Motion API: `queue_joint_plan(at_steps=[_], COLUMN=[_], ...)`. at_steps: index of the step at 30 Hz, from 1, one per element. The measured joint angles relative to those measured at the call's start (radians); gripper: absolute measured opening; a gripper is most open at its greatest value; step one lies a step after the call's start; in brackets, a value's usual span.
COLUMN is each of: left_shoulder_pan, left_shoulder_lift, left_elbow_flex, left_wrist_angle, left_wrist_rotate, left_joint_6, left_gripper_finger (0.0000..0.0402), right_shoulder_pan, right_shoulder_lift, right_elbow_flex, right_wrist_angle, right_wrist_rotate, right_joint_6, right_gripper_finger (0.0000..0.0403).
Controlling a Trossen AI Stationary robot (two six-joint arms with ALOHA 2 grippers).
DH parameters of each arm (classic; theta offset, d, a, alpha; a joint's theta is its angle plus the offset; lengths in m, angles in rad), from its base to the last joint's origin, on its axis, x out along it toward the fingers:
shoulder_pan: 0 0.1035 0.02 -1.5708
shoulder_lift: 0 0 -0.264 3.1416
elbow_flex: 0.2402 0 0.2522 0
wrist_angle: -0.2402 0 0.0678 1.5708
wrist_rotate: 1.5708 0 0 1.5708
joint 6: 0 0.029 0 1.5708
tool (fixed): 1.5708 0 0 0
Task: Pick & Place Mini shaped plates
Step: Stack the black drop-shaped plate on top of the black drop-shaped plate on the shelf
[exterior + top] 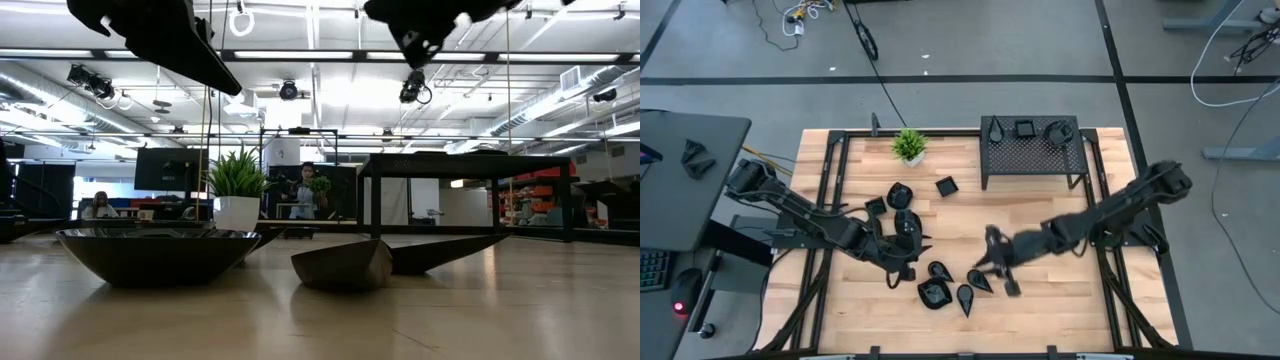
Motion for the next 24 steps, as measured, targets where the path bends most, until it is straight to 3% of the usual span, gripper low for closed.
queue_joint_plan(at_steps=[5,8,12,16,24], left_shoulder_pan=[0.0,0.0,0.0,0.001,0.001], left_shoulder_lift=[0.0,0.0,0.0,0.0,0.0], left_elbow_flex=[0.0,0.0,0.0,0.0,0.0], left_wrist_angle=[0.0,0.001,0.004,0.022,0.068], left_wrist_rotate=[0.0,0.0,0.0,0.0,0.0], left_joint_6=[-0.002,-0.005,-0.027,-0.032,-0.042], left_gripper_finger=[0.0103,0.0103,0.0103,0.0103,0.0103], right_shoulder_pan=[0.091,0.117,0.145,0.16,0.185], right_shoulder_lift=[0.102,0.153,0.209,0.25,0.301], right_elbow_flex=[0.0,0.015,0.043,0.043,0.044], right_wrist_angle=[0.054,0.037,-0.05,-0.103,-0.15], right_wrist_rotate=[-0.005,-0.036,0.056,0.128,0.314], right_joint_6=[0.128,0.124,0.129,0.161,0.153], right_gripper_finger=[0.0182,0.024,0.0291,0.031,0.0303])
